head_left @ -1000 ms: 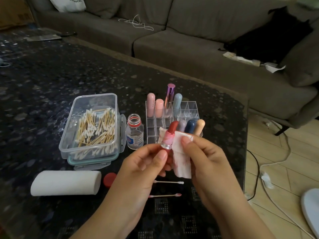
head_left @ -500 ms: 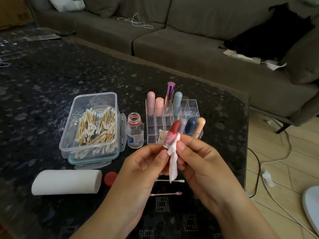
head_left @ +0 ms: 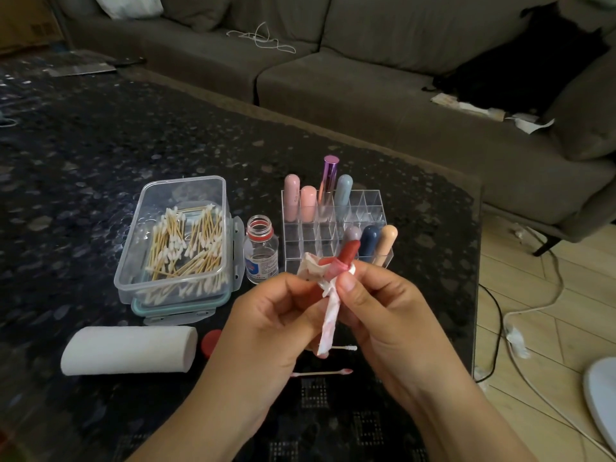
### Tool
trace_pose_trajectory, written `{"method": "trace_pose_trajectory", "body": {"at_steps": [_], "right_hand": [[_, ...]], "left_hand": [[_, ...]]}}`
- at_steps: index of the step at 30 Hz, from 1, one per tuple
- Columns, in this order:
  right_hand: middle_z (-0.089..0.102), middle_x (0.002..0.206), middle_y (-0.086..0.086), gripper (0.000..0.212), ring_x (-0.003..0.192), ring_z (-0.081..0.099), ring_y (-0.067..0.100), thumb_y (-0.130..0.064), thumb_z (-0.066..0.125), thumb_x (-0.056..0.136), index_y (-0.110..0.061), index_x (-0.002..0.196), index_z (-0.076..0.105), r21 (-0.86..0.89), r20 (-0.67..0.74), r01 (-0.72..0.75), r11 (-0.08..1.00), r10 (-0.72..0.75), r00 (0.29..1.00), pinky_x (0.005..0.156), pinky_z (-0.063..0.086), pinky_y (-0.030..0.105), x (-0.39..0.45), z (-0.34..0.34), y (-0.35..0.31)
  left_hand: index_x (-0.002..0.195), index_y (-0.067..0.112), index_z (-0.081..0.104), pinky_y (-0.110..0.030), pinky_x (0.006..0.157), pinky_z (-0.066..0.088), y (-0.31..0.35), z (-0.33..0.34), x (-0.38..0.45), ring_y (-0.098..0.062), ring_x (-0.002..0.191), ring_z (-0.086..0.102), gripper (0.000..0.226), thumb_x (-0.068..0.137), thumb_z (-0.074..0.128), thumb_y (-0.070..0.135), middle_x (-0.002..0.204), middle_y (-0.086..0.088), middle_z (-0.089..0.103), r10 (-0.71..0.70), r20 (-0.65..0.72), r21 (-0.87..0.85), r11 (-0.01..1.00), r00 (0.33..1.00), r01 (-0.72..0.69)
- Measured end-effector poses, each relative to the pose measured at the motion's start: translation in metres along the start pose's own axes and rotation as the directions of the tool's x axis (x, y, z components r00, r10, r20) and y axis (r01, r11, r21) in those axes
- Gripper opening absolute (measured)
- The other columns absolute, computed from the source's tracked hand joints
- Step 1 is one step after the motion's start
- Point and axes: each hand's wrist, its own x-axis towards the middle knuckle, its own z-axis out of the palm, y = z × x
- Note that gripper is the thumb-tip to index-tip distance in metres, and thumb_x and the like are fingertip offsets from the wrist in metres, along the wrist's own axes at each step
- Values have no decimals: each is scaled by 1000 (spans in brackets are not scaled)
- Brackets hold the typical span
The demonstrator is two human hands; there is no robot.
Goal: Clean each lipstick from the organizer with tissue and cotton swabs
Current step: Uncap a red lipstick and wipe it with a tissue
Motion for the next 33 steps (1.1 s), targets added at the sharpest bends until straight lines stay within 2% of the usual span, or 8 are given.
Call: {"method": "trace_pose_trajectory", "body": {"at_steps": [6, 12, 15, 19, 24, 28, 30, 33], "right_hand": [[73, 99, 12, 30, 97, 69, 29, -31, 62, 79, -12, 98, 75, -49, -39, 38, 998, -40, 998, 90, 54, 40, 0, 3, 5], [66, 67, 13, 29, 46, 49, 27, -37, 60, 79, -14, 90, 73, -13, -22, 18, 1000, -18, 1000, 45, 46, 32, -2, 4, 0], [69, 75, 16, 31, 55, 57, 33, -40, 64, 80, -12, 91, 73, -40, -22, 55, 998, -56, 998, 55, 53, 37, -1, 3, 2], [73, 96, 14, 41, 94, 68, 33, -49, 73, 72, -14, 93, 74, -93, -37, 116, 989, -120, 992, 90, 53, 47, -2, -1, 7], [72, 88, 17, 33, 86, 66, 34, -42, 63, 79, -12, 89, 73, -123, -89, 123, 985, -135, 987, 88, 52, 54, -1, 1, 11], [66, 71, 20, 34, 55, 53, 36, -41, 62, 82, -10, 89, 72, -65, -76, 90, 994, -95, 993, 57, 50, 41, -2, 3, 4], [67, 71, 17, 33, 55, 55, 33, -39, 60, 81, -9, 89, 71, -70, -76, 98, 993, -103, 992, 60, 51, 43, -2, 2, 4], [73, 88, 12, 20, 84, 68, 32, -34, 64, 83, -18, 87, 75, -114, -81, 134, 984, -143, 986, 83, 56, 43, -2, -1, 7]], "left_hand": [[73, 28, 73, -14, 58, 47, -3, 1, 0, -3, 63, 61, 17, 60, 68, 37, 70, 1, 70, 112, -23, 140, 984, 993, -108], [78, 19, 71, -26, 52, 48, -6, 3, -2, -19, 54, 57, 23, 80, 56, 35, 65, -9, 65, -60, 1, -67, 996, 998, 60], [68, 22, 70, -21, 48, 45, -4, 2, 0, -13, 50, 53, 14, 71, 63, 34, 61, -5, 63, -30, -3, -58, 998, 1000, 30], [71, 27, 72, -15, 57, 48, -6, -1, 3, -6, 66, 66, 6, 66, 72, 28, 75, -1, 73, 73, -38, 39, 997, 997, -72], [74, 30, 67, -16, 62, 50, -10, 0, 0, -4, 75, 67, 14, 74, 80, 28, 83, 2, 73, 172, -42, 132, 977, 984, -165], [78, 21, 67, -24, 58, 49, -11, 2, -3, -17, 61, 62, 22, 80, 61, 42, 79, -8, 70, -15, -20, -42, 999, 1000, 14], [69, 24, 68, -22, 52, 47, -9, 3, 0, -16, 54, 56, 18, 79, 67, 38, 69, -8, 67, -22, -36, -57, 998, 999, 19], [66, 28, 68, -19, 57, 47, -7, 3, 3, -7, 62, 62, 5, 64, 68, 33, 72, 0, 71, 19, -67, -12, 1000, 998, -20]]}}
